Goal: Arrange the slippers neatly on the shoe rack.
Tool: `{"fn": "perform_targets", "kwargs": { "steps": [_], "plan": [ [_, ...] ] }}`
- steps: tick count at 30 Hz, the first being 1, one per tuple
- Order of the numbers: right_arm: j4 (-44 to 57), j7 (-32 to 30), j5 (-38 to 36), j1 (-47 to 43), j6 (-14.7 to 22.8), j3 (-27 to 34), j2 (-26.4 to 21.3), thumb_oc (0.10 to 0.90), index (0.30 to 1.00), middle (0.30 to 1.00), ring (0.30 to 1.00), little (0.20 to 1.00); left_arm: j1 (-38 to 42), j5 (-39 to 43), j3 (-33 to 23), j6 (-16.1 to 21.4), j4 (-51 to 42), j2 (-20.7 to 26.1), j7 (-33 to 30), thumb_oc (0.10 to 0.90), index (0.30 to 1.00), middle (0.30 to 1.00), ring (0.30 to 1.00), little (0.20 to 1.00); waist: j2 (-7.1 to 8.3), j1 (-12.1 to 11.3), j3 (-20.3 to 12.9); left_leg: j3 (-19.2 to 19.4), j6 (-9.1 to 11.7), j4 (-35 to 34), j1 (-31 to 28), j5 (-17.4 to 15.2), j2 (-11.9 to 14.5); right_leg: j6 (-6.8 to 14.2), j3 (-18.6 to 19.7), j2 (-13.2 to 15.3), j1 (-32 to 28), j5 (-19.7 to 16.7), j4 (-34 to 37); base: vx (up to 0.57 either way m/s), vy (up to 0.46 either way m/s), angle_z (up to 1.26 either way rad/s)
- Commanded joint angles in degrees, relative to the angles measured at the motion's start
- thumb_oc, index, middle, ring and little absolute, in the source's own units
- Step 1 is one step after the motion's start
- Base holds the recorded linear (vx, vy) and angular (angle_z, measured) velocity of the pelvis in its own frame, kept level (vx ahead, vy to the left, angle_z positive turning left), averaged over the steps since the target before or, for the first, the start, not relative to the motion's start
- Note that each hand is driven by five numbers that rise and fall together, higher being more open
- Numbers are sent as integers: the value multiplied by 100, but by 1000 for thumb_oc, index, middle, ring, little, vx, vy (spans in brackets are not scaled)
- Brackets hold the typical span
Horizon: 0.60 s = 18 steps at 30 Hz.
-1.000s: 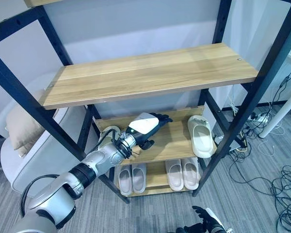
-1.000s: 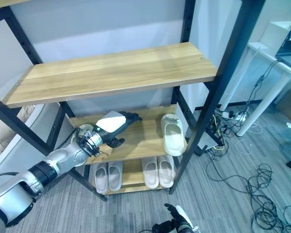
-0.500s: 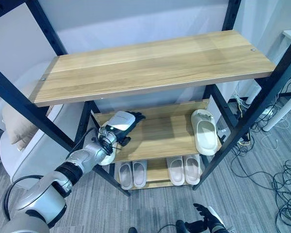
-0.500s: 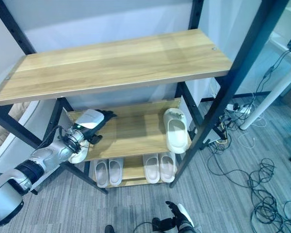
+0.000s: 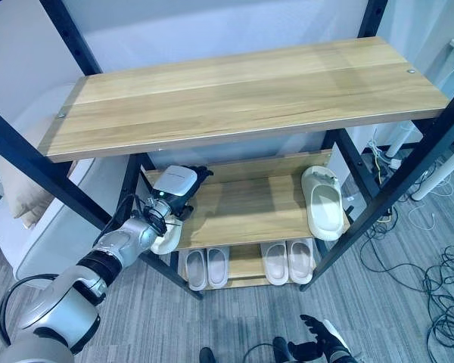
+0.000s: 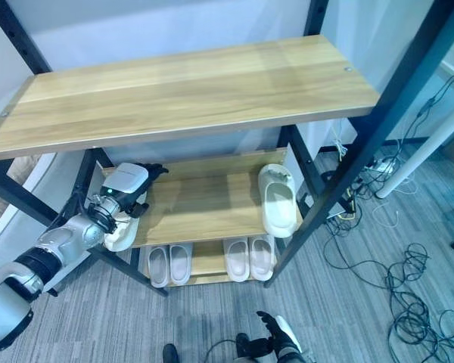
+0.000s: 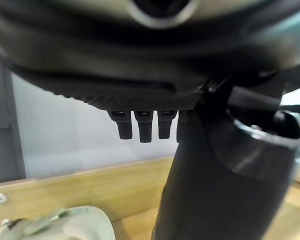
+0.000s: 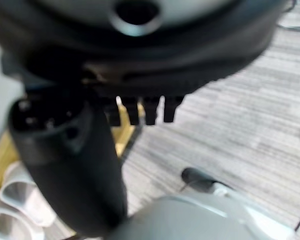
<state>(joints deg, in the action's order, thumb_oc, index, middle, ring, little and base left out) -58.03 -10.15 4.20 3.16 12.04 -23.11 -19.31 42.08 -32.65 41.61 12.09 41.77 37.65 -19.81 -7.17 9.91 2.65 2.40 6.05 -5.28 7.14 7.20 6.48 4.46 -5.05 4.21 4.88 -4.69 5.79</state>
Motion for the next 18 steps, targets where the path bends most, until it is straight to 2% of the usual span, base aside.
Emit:
{"fn": "perform_targets", "kwargs": {
  "steps": [1, 7, 18],
  "plan": [
    [112, 68, 161, 451, 120, -71, -237, 800, 900, 900, 900, 900, 970, 257, -678, -24, -34, 382, -593, 800, 900, 900, 900, 900, -143, -80, -21, 225, -16, 28, -102, -469, -162, 308, -213, 30, 64, 785, -79, 0, 0, 0],
    [105, 89, 172, 454, 133, -69, -272, 800, 900, 900, 900, 900, 976, -74, -634, -49, -300, 615, -689, 800, 900, 900, 900, 900, -135, -109, -27, 219, -25, 28, -83, -481, -182, 313, -214, 46, 73, 774, -79, 0, 0, 0],
    [102, 75, 222, 509, 157, -99, -290, 800, 900, 900, 900, 900, 803, -221, -620, 82, -878, 710, -650, 800, 900, 900, 900, 900, -135, -152, -61, 182, -32, 28, -146, -502, -182, 306, -236, 29, -23, 821, -79, 6, -3, 2]
  ]
}}
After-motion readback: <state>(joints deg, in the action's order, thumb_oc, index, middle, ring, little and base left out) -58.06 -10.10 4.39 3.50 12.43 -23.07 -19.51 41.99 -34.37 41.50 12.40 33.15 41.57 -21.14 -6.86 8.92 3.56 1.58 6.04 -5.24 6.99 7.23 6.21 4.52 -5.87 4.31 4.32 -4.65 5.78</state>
